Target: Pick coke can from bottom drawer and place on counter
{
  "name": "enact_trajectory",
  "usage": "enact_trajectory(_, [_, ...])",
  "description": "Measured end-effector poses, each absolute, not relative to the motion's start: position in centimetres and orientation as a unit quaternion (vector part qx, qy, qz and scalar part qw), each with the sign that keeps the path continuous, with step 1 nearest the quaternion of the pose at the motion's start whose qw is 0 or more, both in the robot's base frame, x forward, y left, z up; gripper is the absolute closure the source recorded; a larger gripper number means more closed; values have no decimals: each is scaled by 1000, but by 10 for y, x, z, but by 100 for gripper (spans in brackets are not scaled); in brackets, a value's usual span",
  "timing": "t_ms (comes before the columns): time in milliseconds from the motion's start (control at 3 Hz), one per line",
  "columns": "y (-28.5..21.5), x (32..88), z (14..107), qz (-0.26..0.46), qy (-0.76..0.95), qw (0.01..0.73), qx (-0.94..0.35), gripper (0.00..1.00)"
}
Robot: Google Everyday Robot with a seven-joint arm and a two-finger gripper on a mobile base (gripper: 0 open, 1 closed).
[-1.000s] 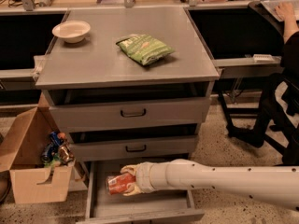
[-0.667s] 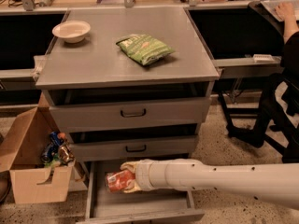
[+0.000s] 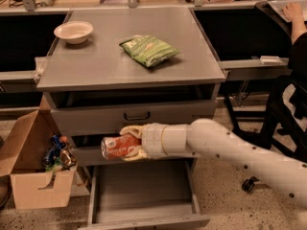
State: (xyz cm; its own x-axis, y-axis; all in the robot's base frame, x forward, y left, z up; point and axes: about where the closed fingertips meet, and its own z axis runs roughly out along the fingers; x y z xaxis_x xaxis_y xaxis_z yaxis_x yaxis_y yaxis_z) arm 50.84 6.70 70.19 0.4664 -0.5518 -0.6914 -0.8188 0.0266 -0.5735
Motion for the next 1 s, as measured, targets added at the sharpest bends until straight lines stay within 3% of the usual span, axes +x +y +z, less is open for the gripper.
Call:
enact_trajectory(333, [75, 510, 788, 119, 464, 522, -706, 100])
enact_trajectory(1000, [81, 519, 802, 126, 462, 507, -717, 100])
